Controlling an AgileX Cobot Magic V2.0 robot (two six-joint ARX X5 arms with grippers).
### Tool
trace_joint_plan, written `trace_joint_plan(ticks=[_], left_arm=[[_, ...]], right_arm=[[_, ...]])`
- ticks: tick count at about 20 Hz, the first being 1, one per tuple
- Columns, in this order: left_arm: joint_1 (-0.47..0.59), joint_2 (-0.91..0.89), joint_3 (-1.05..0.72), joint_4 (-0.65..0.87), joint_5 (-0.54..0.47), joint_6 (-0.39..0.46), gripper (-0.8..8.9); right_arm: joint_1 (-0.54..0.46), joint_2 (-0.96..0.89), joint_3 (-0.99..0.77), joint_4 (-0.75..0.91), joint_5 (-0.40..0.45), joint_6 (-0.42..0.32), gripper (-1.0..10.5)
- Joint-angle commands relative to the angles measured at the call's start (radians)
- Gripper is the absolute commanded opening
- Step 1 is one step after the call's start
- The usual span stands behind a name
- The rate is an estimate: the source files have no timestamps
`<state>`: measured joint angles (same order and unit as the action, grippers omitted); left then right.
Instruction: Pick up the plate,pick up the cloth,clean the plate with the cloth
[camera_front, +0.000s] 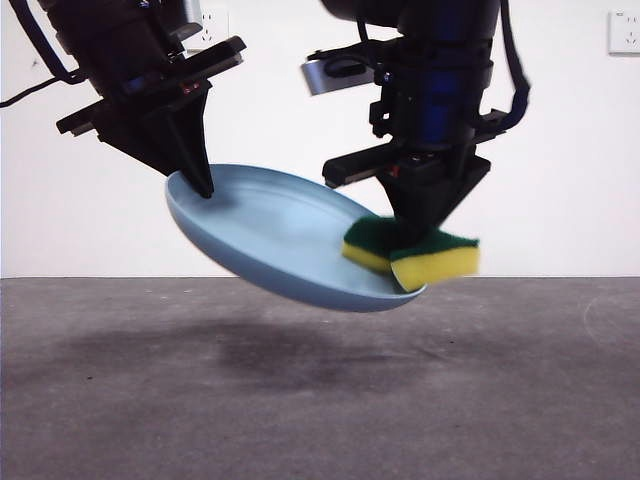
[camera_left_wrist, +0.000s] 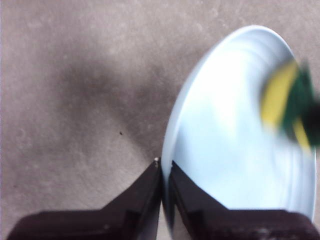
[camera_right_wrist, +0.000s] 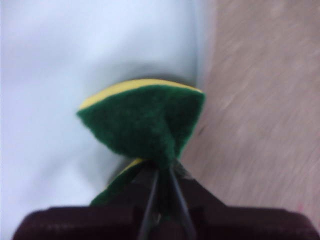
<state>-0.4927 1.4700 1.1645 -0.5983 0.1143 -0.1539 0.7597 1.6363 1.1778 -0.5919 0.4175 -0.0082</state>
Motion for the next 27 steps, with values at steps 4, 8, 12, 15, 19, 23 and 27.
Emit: trace_joint_plan(ticks=[4, 8, 12, 15, 19, 23, 27], left_arm=[[-0.024, -0.003, 0.002, -0.014, 0.026, 0.001, -0.08], [-0.025, -0.003, 0.002, -0.002, 0.009, 0.033, -0.08], [-0.003, 0.010, 0.001, 0.008, -0.181, 0.101, -0.08], [0.049, 0.058, 0.001, 0.033, -0.198, 0.106, -0.08], [0.110, 0.185, 0.001, 0.061, -0.198, 0.135, -0.08], [0.160, 0.301, 0.001, 0.074, -0.198, 0.156, -0.08], [0.181, 0.330, 0.001, 0.079, -0.188, 0.155, 0.14]], right_arm=[[-0.079, 0.007, -0.008, 0.285, -0.295, -0.005, -0.2], [-0.092, 0.000, -0.008, 0.404, -0.497, 0.037, -0.2], [-0.098, -0.088, -0.008, 0.348, -0.516, 0.044, -0.2], [-0.106, -0.181, -0.008, 0.278, -0.513, 0.032, -0.2], [-0.144, -0.307, -0.008, 0.177, -0.512, 0.025, -0.2], [-0.196, -0.409, -0.008, 0.063, -0.512, 0.025, -0.2], [-0.259, -0.446, -0.008, -0.009, -0.512, 0.026, -0.2]])
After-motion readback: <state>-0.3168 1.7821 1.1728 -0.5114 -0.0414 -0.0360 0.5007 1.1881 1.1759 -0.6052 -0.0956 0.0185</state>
